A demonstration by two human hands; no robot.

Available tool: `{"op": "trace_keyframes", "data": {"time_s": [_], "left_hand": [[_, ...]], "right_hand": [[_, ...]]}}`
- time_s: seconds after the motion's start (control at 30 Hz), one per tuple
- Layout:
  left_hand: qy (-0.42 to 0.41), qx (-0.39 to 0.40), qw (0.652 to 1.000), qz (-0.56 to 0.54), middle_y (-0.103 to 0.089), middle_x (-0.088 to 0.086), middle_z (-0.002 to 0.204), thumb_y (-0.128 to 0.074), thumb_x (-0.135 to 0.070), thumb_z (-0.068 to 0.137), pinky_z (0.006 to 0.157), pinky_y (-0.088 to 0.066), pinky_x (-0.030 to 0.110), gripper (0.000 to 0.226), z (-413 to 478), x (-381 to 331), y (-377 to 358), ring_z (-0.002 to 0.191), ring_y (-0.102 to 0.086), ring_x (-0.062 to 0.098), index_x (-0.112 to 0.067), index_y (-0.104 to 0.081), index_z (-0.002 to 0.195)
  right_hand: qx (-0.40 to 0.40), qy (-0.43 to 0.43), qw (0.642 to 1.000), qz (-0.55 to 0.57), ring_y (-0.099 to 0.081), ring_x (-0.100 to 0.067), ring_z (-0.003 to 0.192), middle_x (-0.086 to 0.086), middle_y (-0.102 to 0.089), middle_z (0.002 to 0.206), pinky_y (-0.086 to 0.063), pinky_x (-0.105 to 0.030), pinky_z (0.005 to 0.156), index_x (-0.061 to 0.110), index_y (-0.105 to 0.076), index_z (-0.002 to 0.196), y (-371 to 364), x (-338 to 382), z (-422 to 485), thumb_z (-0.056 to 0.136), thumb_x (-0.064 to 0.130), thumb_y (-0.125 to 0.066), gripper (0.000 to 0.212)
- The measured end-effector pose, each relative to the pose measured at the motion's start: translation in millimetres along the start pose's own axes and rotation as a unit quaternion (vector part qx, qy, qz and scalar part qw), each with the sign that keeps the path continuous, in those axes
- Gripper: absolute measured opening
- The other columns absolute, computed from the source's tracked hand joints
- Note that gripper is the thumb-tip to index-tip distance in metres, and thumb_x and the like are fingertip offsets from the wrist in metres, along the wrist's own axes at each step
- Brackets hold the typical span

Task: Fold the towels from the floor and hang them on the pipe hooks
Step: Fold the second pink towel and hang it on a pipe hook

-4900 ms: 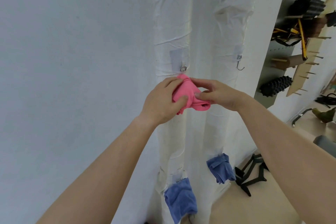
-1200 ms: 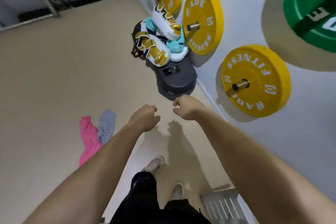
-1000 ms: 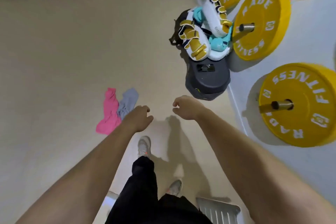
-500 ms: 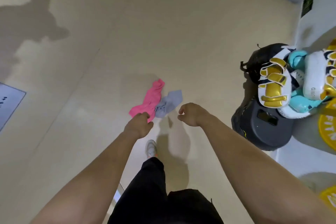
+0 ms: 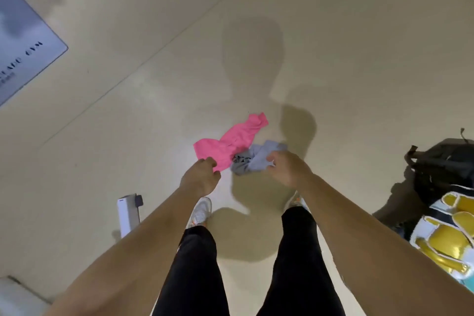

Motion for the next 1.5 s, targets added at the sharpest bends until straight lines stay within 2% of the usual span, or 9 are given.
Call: {"op": "trace_keyframes", "data": {"time_s": [0.23,0.4,0.6,0.73,0.87,1.03,1.23,1.4,1.5], "left_hand": [[0.135,-0.068,0.973,-0.174,-0.059,0.008,0.131,-0.053,-0.026,0.097,0.094,-0.044,0.033,0.039,107.9,-44.1,-88.4,0.117,-0.057,0.027,-0.012,-0.053,0.133],[0.164,-0.128,0.949,-0.235,-0.06,0.01,0.13,-0.055,-0.023,0.095,0.097,-0.046,0.038,0.041,229.3,-41.7,-158.1,0.118,-0.057,0.028,-0.009,-0.053,0.134],[0.153,-0.181,0.959,-0.158,-0.056,0.012,0.134,-0.055,-0.028,0.092,0.095,-0.046,0.046,0.05,402.2,20.4,-230.9,0.121,-0.047,0.034,-0.018,-0.046,0.14],[0.141,-0.185,0.968,-0.091,-0.051,0.008,0.137,-0.051,-0.042,0.094,0.096,-0.044,0.045,0.049,489.9,57.9,-264.6,0.124,-0.045,0.032,-0.027,-0.046,0.14],[0.135,-0.179,0.974,-0.04,-0.05,0.005,0.126,-0.064,-0.05,0.078,0.094,-0.046,0.044,0.055,537.6,75.9,-290.5,0.114,-0.049,0.028,-0.027,-0.052,0.126],[0.104,-0.229,0.968,0.012,-0.05,0.005,0.117,-0.062,-0.039,0.084,0.084,-0.044,0.039,0.033,549.9,91.0,-291.5,0.108,-0.05,0.029,-0.027,-0.06,0.115],[0.099,-0.212,0.969,-0.084,-0.056,-0.006,0.086,-0.069,-0.036,0.076,0.057,-0.036,0.028,0.02,499.2,77.9,-287.1,0.083,-0.058,0.021,-0.024,-0.059,0.089],[0.112,-0.216,0.962,-0.121,-0.066,0.003,0.078,-0.06,-0.025,0.086,0.054,-0.045,0.032,0.007,389.7,50.1,-290.0,0.071,-0.062,0.029,-0.019,-0.059,0.09],[0.141,-0.206,0.956,-0.152,-0.065,0.003,0.082,-0.057,-0.027,0.086,0.058,-0.04,0.031,0.008,312.1,33.4,-274.2,0.072,-0.055,0.029,-0.023,-0.059,0.093]], "right_hand": [[0.074,0.063,0.988,-0.123,-0.054,-0.035,0.118,-0.015,-0.05,0.136,-0.048,-0.039,0.087,0.017,-0.04,0.144,-14.3,-88.4,158.6,0.096,0.027,-0.05,0.05],[0.072,0.09,0.982,-0.149,-0.048,-0.035,0.125,-0.013,-0.044,0.138,-0.046,-0.04,0.096,0.016,-0.04,0.142,-54.2,-121.6,301.5,0.094,0.027,-0.05,0.05],[0.019,0.125,0.972,-0.197,-0.047,-0.036,0.125,-0.014,-0.042,0.14,-0.045,-0.043,0.095,0.011,-0.046,0.136,-135.9,-143.7,486.7,0.094,0.023,-0.05,0.044],[-0.068,0.22,0.945,-0.233,-0.042,-0.036,0.127,-0.013,-0.043,0.14,-0.039,-0.043,0.1,0.013,-0.049,0.135,-190.7,-144.4,579.9,0.092,0.025,-0.055,0.046],[-0.119,0.283,0.91,-0.279,-0.046,-0.036,0.118,-0.01,-0.052,0.127,-0.041,-0.044,0.093,0.017,-0.056,0.127,-221.9,-152.1,632.2,0.083,0.039,-0.066,0.05],[-0.147,0.294,0.888,-0.321,-0.054,-0.034,0.104,-0.009,-0.061,0.109,-0.04,-0.041,0.081,0.017,-0.061,0.109,-219.9,-144.5,646.1,0.092,0.038,-0.056,0.028],[-0.071,0.276,0.934,-0.217,-0.05,-0.028,0.084,0.0,-0.054,0.078,-0.03,-0.035,0.071,0.018,-0.049,0.073,-204.3,-150.9,580.6,0.08,0.027,-0.059,0.015],[0.024,0.254,0.949,-0.183,-0.058,-0.033,0.081,-0.003,-0.06,0.083,-0.04,-0.034,0.062,0.023,-0.045,0.092,-186.5,-161.1,473.0,0.083,0.021,-0.062,0.019],[0.034,0.253,0.964,-0.077,-0.06,-0.031,0.084,-0.002,-0.066,0.094,-0.05,-0.04,0.07,0.024,-0.052,0.112,-155.4,-148.1,398.6,0.082,0.013,-0.061,0.033]]}}
Point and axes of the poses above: each hand's wrist, its own z-axis towards the middle knuckle, its own y-axis out of the back of the hand, x = y × z, the point moved 1 cm from there along z, towards the middle knuckle
